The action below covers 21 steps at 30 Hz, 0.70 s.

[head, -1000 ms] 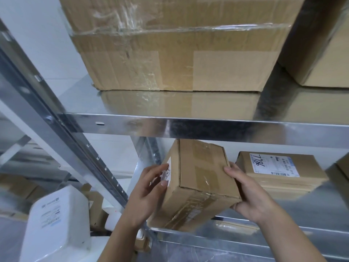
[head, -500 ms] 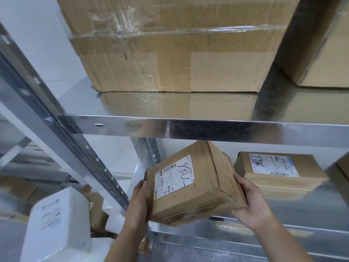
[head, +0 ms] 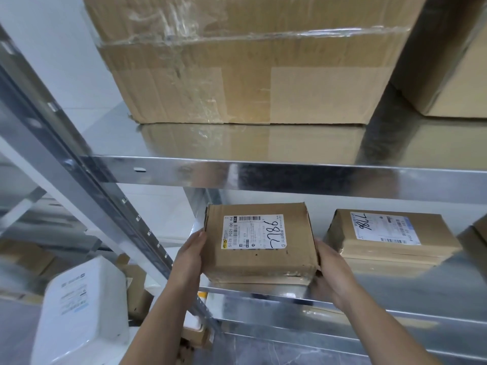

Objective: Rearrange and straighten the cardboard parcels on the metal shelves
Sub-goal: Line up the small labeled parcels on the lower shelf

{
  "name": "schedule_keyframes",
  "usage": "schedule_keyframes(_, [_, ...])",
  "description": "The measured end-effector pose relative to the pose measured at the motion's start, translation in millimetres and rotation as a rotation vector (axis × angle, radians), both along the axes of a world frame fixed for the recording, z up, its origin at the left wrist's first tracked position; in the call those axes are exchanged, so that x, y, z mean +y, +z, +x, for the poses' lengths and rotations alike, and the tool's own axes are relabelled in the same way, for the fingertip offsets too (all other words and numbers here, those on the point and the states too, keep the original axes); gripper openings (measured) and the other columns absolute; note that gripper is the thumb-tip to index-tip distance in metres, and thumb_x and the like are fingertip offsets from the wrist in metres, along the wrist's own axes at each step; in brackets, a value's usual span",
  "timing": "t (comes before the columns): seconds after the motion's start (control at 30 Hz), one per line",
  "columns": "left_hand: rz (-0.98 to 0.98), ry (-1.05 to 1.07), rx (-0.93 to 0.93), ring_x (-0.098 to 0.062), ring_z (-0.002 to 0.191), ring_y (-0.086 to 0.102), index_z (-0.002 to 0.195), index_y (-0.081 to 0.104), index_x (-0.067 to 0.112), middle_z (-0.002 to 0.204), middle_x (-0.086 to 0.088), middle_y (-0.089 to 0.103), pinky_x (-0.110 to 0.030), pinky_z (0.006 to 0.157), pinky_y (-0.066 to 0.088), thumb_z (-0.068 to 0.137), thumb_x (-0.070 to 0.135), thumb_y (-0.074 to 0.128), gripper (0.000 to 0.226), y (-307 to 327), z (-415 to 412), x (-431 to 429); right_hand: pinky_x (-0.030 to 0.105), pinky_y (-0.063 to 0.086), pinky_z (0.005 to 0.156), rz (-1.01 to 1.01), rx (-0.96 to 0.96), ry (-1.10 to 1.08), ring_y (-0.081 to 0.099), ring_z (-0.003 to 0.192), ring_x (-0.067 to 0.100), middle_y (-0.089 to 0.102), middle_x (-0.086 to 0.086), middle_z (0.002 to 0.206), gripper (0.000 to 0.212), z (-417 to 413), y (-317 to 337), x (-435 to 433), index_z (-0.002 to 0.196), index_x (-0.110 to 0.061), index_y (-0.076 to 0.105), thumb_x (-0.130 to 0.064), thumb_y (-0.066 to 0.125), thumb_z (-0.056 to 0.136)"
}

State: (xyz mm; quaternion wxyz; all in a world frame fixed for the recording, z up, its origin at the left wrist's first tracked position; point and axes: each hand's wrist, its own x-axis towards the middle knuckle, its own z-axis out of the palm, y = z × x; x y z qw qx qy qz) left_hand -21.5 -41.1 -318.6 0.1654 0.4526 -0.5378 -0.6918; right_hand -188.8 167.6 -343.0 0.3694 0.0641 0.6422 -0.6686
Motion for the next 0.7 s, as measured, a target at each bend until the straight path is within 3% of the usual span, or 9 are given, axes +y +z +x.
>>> schedule_keyframes(0.13, [-0.046, -0.016, -0.112, -0.02, 0.107, 0.066, 0.126, 0.064, 0.029, 0.118, 0.001, 0.072, -0.035, 0.079, 0.053, 0.102, 0.028, 0.054, 0.026, 3, -9, -13, 0.042, 0.052, 0.086, 0.029, 0.0, 0.036, 0.069, 0.095, 0.029, 0.079, 0.009, 0.099, 0.042, -13, 11, -2, 0.115, -0.014, 0.072, -0.047, 0.048, 0.105])
schedule_keyframes(0.33, [-0.159, -0.092, -0.217, -0.022, 0.109, 0.064, 0.132, 0.058, 0.022, 0.122, -0.002, 0.067, -0.042, 0.095, 0.054, 0.1, 0.031, 0.06, 0.034, 10, -24, -22, 0.051, 0.056, 0.098, 0.233, 0.182, 0.313, 0.069, 0.109, 0.024, 0.076, 0.003, 0.111, 0.049, -33, 26, -6, 0.116, -0.018, 0.065, -0.06, 0.065, 0.091])
schedule_keyframes(0.53, [-0.271, -0.118, -0.285, -0.017, 0.097, 0.064, 0.118, 0.062, 0.024, 0.105, 0.006, 0.068, -0.036, 0.085, 0.052, 0.099, 0.032, 0.06, 0.021, 9, -28, -24, 0.05, 0.063, 0.085, 0.374, 0.255, 0.365, 0.072, 0.099, 0.026, 0.072, 0.008, 0.108, 0.042, -38, 24, -17, 0.108, -0.016, 0.06, -0.05, 0.074, 0.088])
schedule_keyframes(0.7, [-0.341, -0.112, -0.348, -0.019, 0.095, 0.065, 0.102, 0.06, 0.029, 0.102, 0.006, 0.069, -0.038, 0.086, 0.052, 0.097, 0.027, 0.062, 0.006, 5, -33, -27, 0.049, 0.064, 0.078, 0.442, 0.325, 0.339, 0.074, 0.089, 0.028, 0.073, 0.011, 0.099, 0.034, -36, 23, -21, 0.103, -0.014, 0.059, -0.043, 0.071, 0.091])
